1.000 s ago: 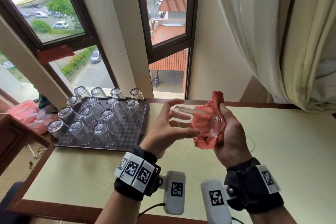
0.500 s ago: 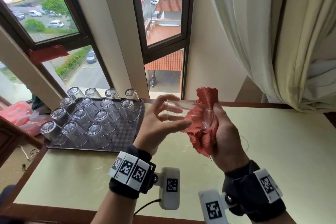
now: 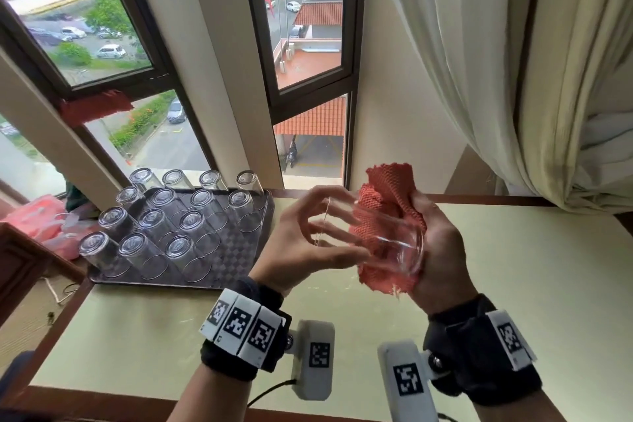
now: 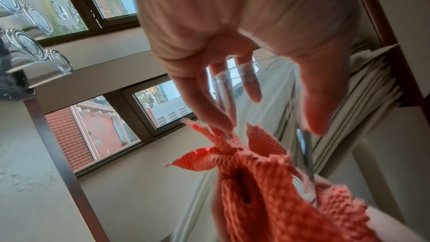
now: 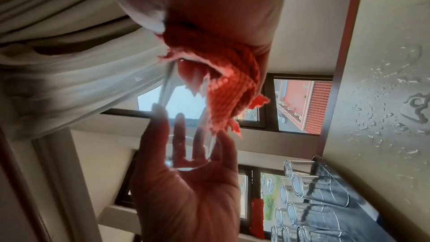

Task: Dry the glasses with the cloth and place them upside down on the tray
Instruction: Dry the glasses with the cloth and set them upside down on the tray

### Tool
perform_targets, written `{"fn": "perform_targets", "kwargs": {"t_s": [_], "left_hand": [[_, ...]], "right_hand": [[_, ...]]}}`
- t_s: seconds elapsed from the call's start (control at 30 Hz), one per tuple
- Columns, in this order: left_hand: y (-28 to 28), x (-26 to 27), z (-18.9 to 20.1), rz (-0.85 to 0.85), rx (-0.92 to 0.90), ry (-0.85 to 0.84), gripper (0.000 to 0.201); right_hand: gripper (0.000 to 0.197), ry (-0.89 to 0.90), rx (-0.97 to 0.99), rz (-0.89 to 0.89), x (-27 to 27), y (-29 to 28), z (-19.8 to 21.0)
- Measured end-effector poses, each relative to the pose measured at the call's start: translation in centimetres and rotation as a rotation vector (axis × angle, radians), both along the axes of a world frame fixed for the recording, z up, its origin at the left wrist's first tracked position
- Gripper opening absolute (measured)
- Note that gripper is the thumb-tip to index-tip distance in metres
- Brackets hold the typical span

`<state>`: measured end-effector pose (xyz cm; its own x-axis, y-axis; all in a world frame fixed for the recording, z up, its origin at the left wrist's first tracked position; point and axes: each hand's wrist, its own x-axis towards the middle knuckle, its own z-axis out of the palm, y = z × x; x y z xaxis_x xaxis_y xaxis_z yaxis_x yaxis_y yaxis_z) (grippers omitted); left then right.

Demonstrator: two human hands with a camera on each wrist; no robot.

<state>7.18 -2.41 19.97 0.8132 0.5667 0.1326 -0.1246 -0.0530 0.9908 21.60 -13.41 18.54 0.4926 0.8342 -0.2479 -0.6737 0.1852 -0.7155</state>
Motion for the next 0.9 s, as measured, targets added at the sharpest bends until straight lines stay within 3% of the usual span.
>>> {"fn": "perform_targets", "kwargs": {"t_s": [0.13, 0.27, 0.4, 0.53, 0.63, 0.73, 0.83, 0.9], "left_hand": [[0.2, 0.2, -0.1, 0.105, 0.006, -0.006, 0.071], [0.7, 0.1, 0.6, 0.021, 0.042, 0.066, 0.064], [0.8, 0.2, 0.2, 0.114, 0.044, 0.018, 0.076], [0.4, 0.1, -0.2, 0.108, -0.034, -0.007, 0.077], [0.1, 0.4, -0.9, 0.14, -0.226, -0.142, 0.082], [-0.6, 1.2, -1.6, 0.205, -0.362, -0.215, 0.094], [-1.7, 1.9, -2.5, 0.275, -0.327, -0.118, 0.092], [-2.3, 2.1, -2.8, 0.307, -0.196, -0.011, 0.082]], "right_hand": [[0.05, -0.165, -0.01, -0.097, -0.5, 0.3, -0.9], [0.051, -0.127, -0.049, -0.071, -0.1, 0.6, -0.2], [0.049, -0.218, -0.068, -0.084, -0.4, 1.0, -0.8], [0.053, -0.044, -0.053, -0.039, 0.0, 0.7, -0.9], [0.058, 0.144, 0.031, -0.016, -0.1, 0.4, -1.3], [0.06, 0.185, 0.136, 0.034, -0.6, 0.1, -1.6], [0.072, 0.092, 0.222, 0.091, -1.2, 0.2, -1.5], [0.089, -0.091, 0.14, 0.066, -1.2, 0.6, -1.5]]}}
